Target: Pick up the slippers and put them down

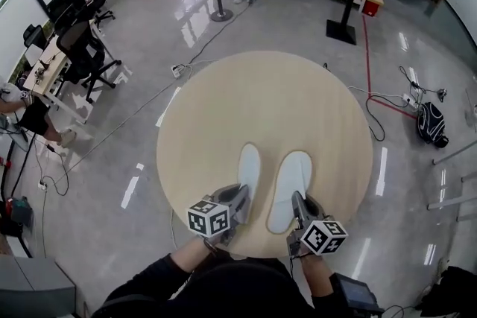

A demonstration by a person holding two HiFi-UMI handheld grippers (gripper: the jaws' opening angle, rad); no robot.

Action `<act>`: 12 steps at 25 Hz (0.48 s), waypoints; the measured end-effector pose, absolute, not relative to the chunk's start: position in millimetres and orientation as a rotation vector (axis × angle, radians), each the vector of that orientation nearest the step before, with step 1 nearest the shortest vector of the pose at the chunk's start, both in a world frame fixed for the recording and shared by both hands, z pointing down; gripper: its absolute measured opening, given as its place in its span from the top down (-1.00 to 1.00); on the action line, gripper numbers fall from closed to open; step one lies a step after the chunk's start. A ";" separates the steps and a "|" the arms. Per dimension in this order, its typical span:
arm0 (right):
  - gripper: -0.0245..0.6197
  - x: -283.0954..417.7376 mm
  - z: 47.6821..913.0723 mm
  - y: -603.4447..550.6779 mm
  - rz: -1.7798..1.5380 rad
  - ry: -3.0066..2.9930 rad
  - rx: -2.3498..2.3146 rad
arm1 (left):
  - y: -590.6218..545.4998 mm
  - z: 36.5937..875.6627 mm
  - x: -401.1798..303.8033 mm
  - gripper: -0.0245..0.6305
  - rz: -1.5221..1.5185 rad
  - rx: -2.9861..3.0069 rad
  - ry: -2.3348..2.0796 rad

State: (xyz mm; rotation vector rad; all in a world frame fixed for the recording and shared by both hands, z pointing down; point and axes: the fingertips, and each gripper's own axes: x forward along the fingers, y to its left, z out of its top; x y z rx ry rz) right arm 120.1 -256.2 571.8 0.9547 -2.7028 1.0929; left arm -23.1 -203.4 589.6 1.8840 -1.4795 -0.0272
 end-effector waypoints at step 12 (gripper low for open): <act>0.85 54.5 500.7 -207.9 0.958 -2.790 1.050 | -159.3 521.3 -66.9 0.83 -0.059 2.079 -1.357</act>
